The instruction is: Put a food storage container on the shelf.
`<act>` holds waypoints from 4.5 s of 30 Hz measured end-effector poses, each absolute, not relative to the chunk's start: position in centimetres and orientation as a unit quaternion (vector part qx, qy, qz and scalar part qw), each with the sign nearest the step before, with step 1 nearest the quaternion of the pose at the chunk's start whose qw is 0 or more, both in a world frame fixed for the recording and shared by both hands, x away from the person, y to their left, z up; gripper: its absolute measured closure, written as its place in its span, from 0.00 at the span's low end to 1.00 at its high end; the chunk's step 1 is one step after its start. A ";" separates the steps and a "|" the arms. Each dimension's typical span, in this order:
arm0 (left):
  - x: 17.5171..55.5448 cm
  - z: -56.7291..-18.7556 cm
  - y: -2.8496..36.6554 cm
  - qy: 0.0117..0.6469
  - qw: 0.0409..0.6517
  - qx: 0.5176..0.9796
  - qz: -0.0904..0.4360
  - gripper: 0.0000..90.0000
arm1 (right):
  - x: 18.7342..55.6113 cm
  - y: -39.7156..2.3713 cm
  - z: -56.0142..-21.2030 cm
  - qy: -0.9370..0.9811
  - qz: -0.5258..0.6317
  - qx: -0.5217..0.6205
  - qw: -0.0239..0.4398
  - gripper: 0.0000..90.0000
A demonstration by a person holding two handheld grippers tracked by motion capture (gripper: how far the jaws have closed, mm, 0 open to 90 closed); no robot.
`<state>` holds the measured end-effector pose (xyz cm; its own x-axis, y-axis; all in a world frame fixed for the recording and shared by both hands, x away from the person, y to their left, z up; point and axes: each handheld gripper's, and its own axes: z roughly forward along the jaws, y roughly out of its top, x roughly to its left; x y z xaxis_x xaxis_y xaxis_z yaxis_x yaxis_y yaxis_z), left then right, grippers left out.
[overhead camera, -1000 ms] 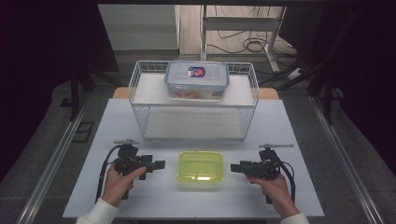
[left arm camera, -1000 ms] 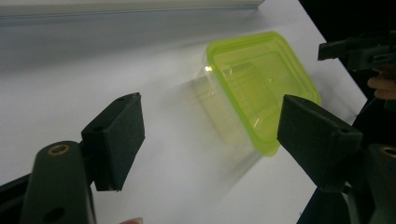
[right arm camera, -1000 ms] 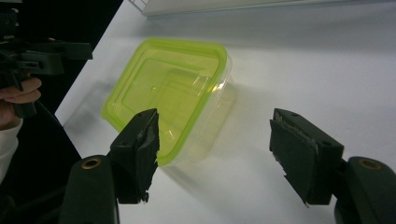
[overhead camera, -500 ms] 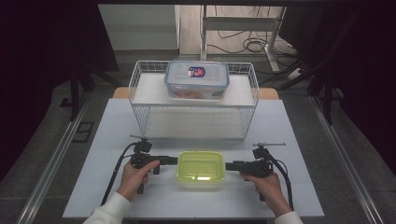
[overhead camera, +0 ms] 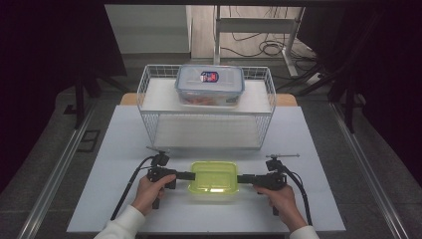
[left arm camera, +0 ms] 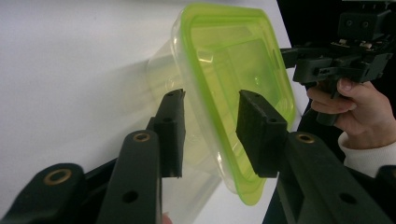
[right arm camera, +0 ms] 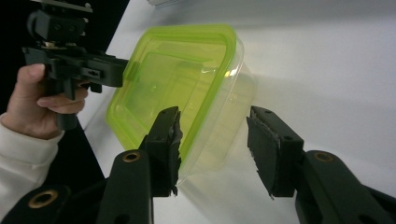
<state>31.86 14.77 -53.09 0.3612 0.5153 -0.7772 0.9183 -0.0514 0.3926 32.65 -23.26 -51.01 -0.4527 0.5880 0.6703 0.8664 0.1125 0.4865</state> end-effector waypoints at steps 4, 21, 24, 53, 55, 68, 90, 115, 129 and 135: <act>31.9 -53.3 14.9 0.519 0.455 0.686 -0.232 0.74 | 32.8 -23.0 -51.3 -0.720 -0.450 -0.500 0.172 0.65; 30.9 -52.6 15.2 0.504 0.472 0.685 -0.232 0.91 | 32.1 -22.8 -51.4 -0.701 -0.465 -0.499 0.209 0.91; 30.6 -52.5 15.2 0.502 0.475 0.685 -0.230 0.91 | 31.9 -22.7 -51.2 -0.704 -0.465 -0.497 0.204 0.91; 29.0 -48.1 16.0 0.481 0.511 0.690 -0.179 0.91 | 30.7 -22.1 -47.2 -0.717 -0.511 -0.446 0.160 0.91; 28.9 -47.8 16.1 0.481 0.514 0.688 -0.178 0.91 | 30.6 -22.0 -46.9 -0.717 -0.513 -0.444 0.157 0.91; 28.9 -46.1 16.5 0.475 0.525 0.687 -0.168 0.91 | 30.4 -21.6 -45.1 -0.718 -0.526 -0.433 0.143 0.91; 30.7 -38.5 16.6 0.443 0.547 0.696 -0.144 0.91 | 31.6 -21.8 -37.7 -0.724 -0.557 -0.392 0.109 0.91; 33.8 -31.9 17.9 0.429 0.564 0.694 -0.128 0.91 | 35.0 -20.7 -30.7 -0.726 -0.574 -0.368 0.095 0.91; 36.0 -29.0 18.2 0.419 0.572 0.695 -0.121 0.91 | 37.0 -20.6 -27.6 -0.727 -0.579 -0.360 0.087 0.91; 37.2 -28.2 18.3 0.422 0.574 0.692 -0.120 0.91 | 38.1 -20.5 -26.6 -0.726 -0.579 -0.360 0.086 0.91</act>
